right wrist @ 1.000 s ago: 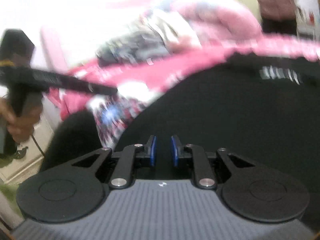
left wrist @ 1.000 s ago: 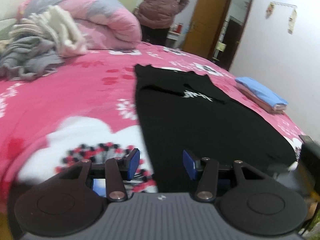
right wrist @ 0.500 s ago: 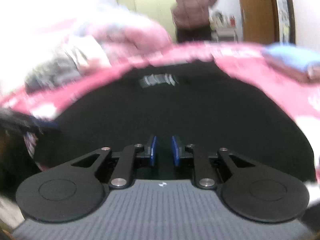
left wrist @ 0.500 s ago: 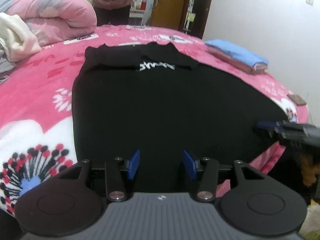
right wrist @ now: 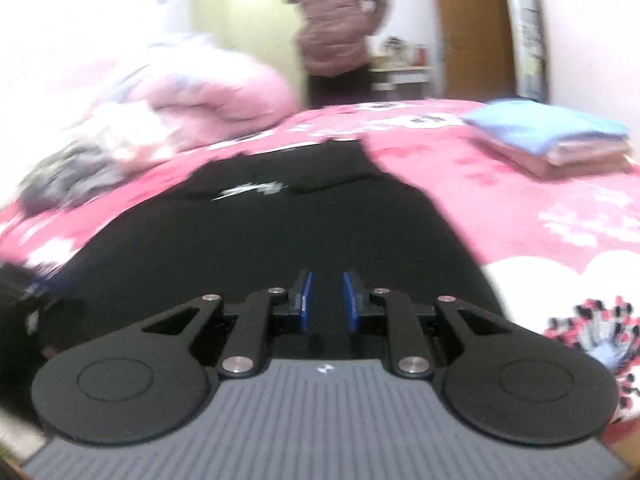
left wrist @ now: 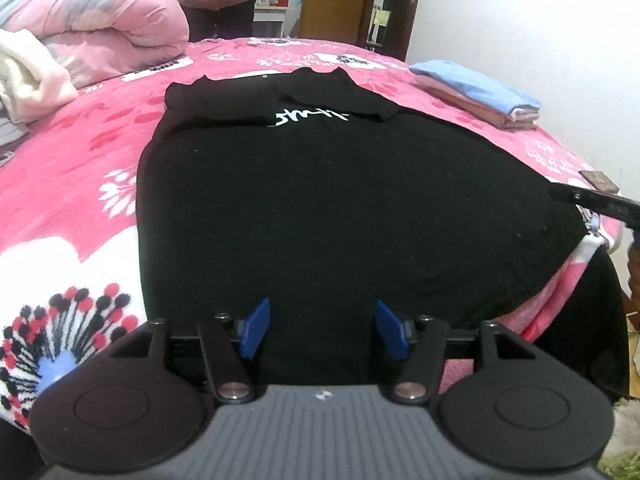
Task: Fold clothes
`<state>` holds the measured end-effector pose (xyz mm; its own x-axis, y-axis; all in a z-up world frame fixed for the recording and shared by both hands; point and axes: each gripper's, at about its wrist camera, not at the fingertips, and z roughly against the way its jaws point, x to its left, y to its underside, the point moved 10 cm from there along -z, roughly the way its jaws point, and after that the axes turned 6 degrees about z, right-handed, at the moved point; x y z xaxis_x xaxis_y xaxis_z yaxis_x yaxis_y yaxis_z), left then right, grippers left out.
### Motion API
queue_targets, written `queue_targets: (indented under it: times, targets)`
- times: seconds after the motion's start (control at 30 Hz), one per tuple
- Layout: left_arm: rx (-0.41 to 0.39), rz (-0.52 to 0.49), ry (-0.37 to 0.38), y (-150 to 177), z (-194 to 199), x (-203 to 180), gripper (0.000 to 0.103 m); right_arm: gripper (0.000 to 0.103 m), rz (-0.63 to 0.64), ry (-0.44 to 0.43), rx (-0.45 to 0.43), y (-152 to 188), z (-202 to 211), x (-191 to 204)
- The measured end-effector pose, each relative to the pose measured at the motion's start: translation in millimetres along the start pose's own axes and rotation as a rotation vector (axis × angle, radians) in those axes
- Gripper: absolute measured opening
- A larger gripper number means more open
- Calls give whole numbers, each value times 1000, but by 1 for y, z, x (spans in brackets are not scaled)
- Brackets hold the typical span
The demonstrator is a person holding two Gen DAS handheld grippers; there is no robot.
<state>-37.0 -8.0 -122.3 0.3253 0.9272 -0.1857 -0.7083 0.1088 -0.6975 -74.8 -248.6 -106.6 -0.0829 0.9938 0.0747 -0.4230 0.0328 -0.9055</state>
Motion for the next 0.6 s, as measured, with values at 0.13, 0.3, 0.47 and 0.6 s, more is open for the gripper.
queue_targets:
  times: [0.13, 0.3, 0.47, 0.6]
  targets:
    - [12, -11, 2, 0, -4, -5, 74, 15, -154, 146, 67, 29, 7, -61]
    - [23, -33, 0, 2, -8, -11, 84, 29, -250, 377, 62, 46, 51, -109]
    - [30, -47, -10, 3, -11, -16, 93, 51, -455, 362, 37, 62, 67, -123]
    - [30, -50, -24, 4, -13, -20, 97, 65, -437, 365, 5, 49, 59, -111]
